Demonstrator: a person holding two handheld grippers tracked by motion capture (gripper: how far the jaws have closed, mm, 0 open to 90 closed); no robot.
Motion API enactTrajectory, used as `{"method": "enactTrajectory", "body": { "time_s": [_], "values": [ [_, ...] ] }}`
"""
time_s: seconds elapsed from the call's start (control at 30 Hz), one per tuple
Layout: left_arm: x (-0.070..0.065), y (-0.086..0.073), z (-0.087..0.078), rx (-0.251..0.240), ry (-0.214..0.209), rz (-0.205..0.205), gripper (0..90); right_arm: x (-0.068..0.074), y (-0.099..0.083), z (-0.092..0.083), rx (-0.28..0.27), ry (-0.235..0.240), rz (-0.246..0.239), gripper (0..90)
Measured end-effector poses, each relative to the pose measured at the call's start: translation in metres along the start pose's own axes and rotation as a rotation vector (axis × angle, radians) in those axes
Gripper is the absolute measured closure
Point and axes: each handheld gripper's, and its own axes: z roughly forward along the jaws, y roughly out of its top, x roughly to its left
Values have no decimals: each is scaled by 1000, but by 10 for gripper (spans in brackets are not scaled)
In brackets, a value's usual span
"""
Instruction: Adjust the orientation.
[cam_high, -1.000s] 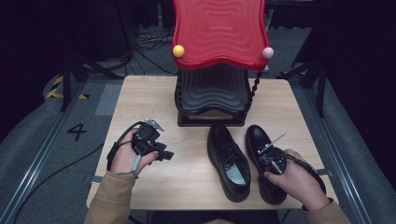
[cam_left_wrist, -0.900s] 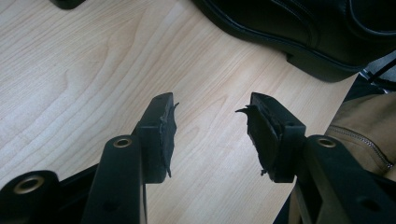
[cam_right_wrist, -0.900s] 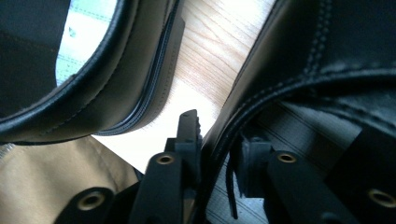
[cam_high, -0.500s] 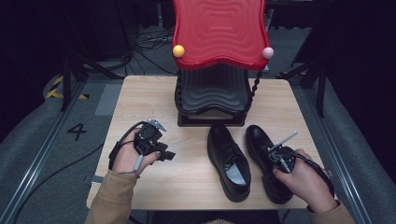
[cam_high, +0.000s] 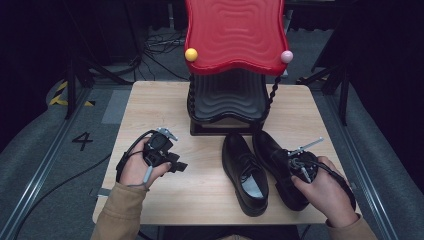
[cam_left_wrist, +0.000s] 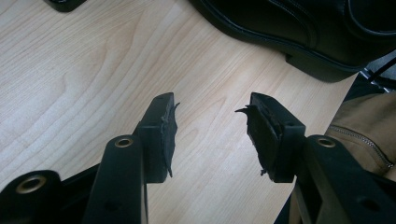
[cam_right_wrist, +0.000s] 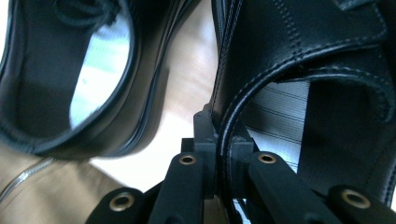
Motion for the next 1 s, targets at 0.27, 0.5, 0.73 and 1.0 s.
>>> {"method": "enactTrajectory", "body": {
  "time_s": [0.27, 0.5, 0.73, 1.0],
  "values": [
    [1, -5, 0, 2, 7, -14, 527, 18, 11, 11, -5, -43, -49, 868],
    [1, -7, -2, -2, 9, -17, 527, 31, 22, 28, 23, -37, -87, 826],
    [2, -7, -1, 3, 9, -19, 526, 23, 25, 30, 6, 22, -87, 730],
    [4, -8, -1, 3, 7, -22, 525, 12, 21, 21, -33, 36, -42, 577]
  ]
}}
